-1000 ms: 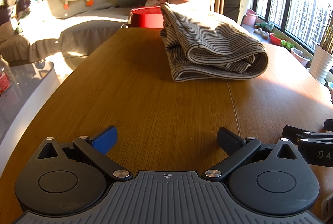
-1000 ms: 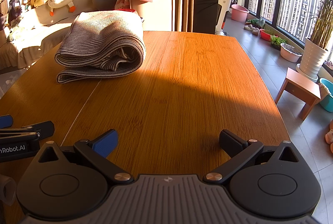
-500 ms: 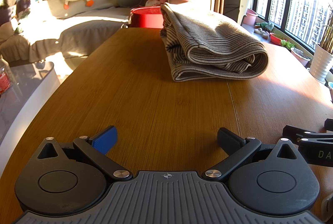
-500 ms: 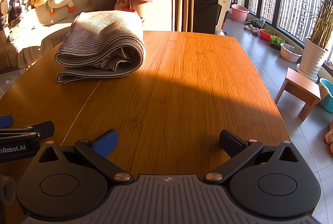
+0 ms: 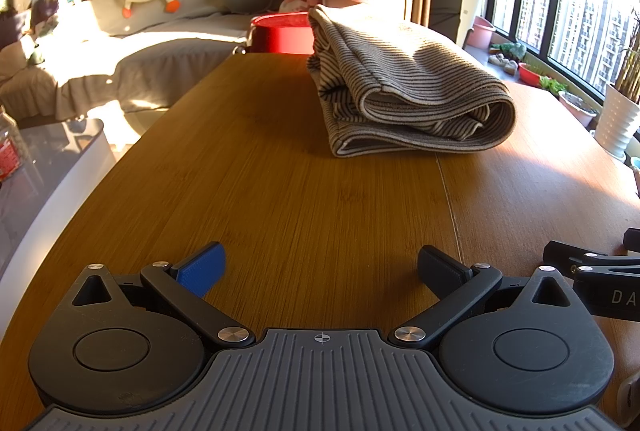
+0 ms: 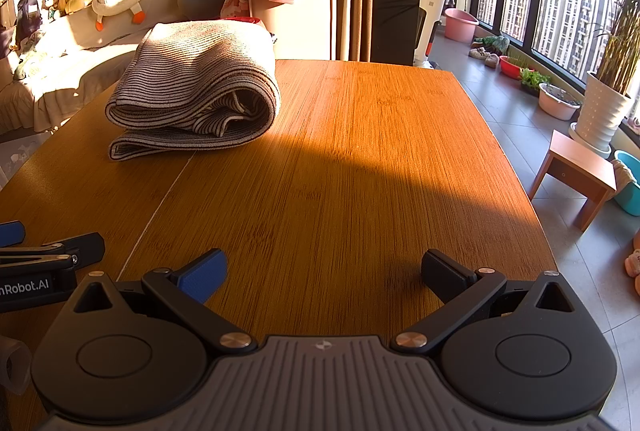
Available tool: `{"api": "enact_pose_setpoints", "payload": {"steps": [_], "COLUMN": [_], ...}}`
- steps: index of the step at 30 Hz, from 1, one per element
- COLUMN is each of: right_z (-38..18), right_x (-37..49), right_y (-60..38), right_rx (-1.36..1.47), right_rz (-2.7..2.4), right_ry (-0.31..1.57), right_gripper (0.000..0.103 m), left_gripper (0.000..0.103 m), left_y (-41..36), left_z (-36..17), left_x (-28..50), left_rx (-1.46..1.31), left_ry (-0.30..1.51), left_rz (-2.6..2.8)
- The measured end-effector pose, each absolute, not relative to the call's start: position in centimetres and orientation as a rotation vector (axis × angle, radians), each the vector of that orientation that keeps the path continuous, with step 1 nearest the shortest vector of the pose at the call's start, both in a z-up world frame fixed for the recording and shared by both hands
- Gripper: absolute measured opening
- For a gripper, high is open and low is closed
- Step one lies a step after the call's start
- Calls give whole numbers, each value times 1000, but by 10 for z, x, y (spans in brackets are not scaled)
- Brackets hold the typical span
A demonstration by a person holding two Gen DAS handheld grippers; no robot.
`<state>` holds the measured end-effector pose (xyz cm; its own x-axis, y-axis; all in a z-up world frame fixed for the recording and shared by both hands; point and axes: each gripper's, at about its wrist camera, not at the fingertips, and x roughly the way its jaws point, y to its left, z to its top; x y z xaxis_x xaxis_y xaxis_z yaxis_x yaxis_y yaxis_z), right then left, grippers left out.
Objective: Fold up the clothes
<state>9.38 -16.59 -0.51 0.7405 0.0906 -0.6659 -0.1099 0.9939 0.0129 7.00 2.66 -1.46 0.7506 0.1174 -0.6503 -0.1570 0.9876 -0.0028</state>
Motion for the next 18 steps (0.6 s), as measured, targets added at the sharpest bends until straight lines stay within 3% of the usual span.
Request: {"api": "enact_pose_setpoints", "payload": {"steps": [18], "right_z": [-5], "right_x": [93], "right_y": [-166], "right_rx": [-29], "right_rz": [110], "right_ry": [729], "right_gripper": [103], "left_gripper": [103], "left_y": [26], "left_z": [-15], "left_x": [71], "left_rx": [-53], "left_ry": [708], "left_rz": [151]}}
